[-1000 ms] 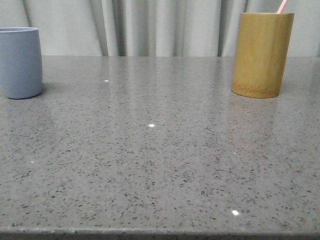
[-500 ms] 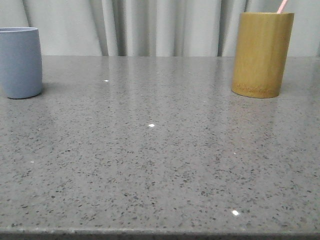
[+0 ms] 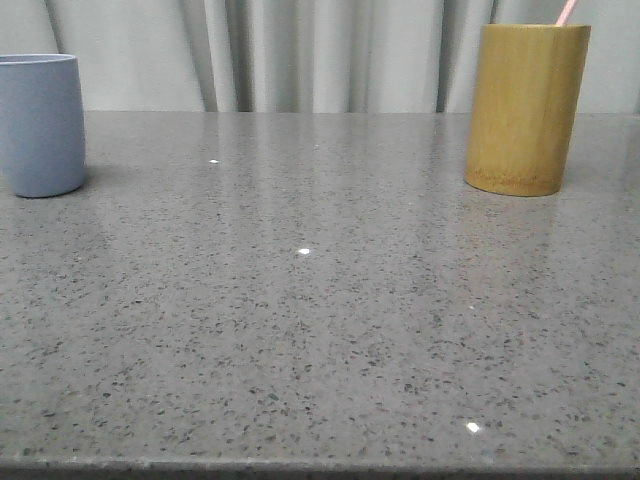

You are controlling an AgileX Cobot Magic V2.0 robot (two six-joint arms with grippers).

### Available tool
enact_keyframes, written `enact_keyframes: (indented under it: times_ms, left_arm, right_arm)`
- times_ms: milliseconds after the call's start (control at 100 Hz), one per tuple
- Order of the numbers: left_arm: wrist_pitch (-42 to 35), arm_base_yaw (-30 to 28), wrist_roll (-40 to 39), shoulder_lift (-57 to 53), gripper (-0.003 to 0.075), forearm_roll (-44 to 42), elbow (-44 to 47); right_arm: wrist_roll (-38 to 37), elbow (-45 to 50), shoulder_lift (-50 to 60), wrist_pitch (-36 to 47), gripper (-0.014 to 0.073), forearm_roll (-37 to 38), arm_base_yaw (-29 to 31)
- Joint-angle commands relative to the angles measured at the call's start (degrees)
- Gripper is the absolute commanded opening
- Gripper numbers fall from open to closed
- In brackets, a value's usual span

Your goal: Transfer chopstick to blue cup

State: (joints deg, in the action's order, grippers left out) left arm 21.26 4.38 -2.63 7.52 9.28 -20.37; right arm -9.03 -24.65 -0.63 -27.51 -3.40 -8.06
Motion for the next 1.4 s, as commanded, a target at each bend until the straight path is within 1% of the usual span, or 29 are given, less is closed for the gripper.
enact_keyframes:
  times_ms: [0, 90, 210, 280, 410, 540, 780, 860, 930, 980, 1000, 1050, 1070, 1100, 1120, 1170, 1190, 1240, 1270, 1310, 1390]
  left_arm:
    - [2.5, 0.0, -0.3, 6.0, -0.0019, 0.9, -7.6]
    - [9.7, 0.0, -0.3, 12.4, -0.0019, 0.9, -15.1]
    - [24.5, 0.0, 0.0, 21.1, -0.0019, 0.8, -25.4]
    - [28.6, 0.0, 0.3, 25.4, -0.0019, 0.7, -30.0]
    - [30.8, 0.0, 0.4, 30.3, -0.0019, 0.7, -34.6]
    - [30.8, 0.0, 1.8, 31.7, -0.0019, 0.7, -34.8]
    - [31.1, 0.0, 2.0, 31.7, -0.0018, 0.7, -34.8]
    - [31.4, 0.0, 2.0, 31.7, -0.0008, 1.2, -34.8]
    - [31.4, 0.0, 2.6, 31.7, 0.0038, 2.1, -34.8]
    - [31.4, 0.0, 4.2, 31.7, 0.0092, 3.3, -34.8]
    - [31.4, 0.0, 4.5, 31.7, 0.0121, 3.6, -34.8]
    - [31.4, 0.0, 5.0, 31.7, 0.02, 4.5, -34.8]
    - [31.4, 0.0, 5.0, 31.7, 0.0239, 4.5, -34.8]
    - [31.4, 0.0, 5.0, 31.7, 0.0305, 4.6, -34.8]
    - [31.4, 0.0, 5.0, 31.7, 0.0332, 4.6, -34.8]
    - [31.4, 0.0, 5.0, 31.7, 0.0436, 4.6, -34.8]
    - [31.4, 0.0, 5.0, 31.7, 0.046, 4.6, -34.8]
    - [31.4, 0.0, 5.0, 31.7, 0.0539, 4.6, -34.8]
    - [31.4, 0.0, 5.0, 31.7, 0.0564, 4.6, -34.8]
    - [31.4, 0.0, 5.0, 31.7, 0.0579, 4.7, -34.8]
    - [31.0, 0.0, 5.0, 31.7, 0.0573, 4.7, -34.8]
  right_arm:
    - [0.5, -7.3, -4.9, -4.3, -0.0067, -0.2, 0.2]
    - [1.8, -12.9, -9.7, -10.5, -0.0067, -0.2, 0.2]
    - [4.3, -19.2, -16.0, -15.5, -0.0067, -0.2, 0.2]
    - [4.6, -22.0, -19.0, -17.1, -0.0067, -0.2, 0.2]
    - [4.6, -23.4, -22.8, -16.1, -0.0067, -0.2, 0.2]
    - [4.6, -23.4, -24.9, -16.4, -0.0067, -0.2, 0.2]
    - [4.6, -23.4, -25.3, -17.1, -0.0066, -0.2, 0.2]
    - [4.6, -23.4, -25.3, -17.2, -0.0038, -0.2, 0.2]
    - [4.6, -23.4, -25.3, -17.2, 0.0034, -0.2, 0.2]
    - [4.6, -23.4, -25.3, -17.2, 0.0125, -0.2, 0.2]
    - [4.6, -23.4, -25.3, -17.2, 0.0152, -0.2, 0.2]
    - [4.6, -23.4, -25.3, -17.1, 0.0269, -0.2, 0.2]
    - [4.6, -23.4, -25.3, -17.1, 0.03, -0.2, 0.2]
    - [4.6, -23.4, -25.3, -16.8, 0.0374, -0.2, 0.2]
    - [4.6, -23.4, -25.3, -16.6, 0.0416, -0.2, 0.2]
    - [4.6, -23.4, -25.3, -16.1, 0.0503, -0.2, 0.2]
    - [4.6, -23.4, -25.3, -15.8, 0.0532, -0.2, 0.2]
    - [4.6, -23.4, -25.3, -15.2, 0.0582, -0.2, 0.2]
    - [4.6, -23.4, -25.3, -14.7, 0.0598, -0.2, 0.2]
    - [4.6, -23.4, -25.3, -14.4, 0.0604, -0.2, 0.2]
    - [4.6, -23.4, -25.3, -13.8, 0.0603, -0.2, 0.2]
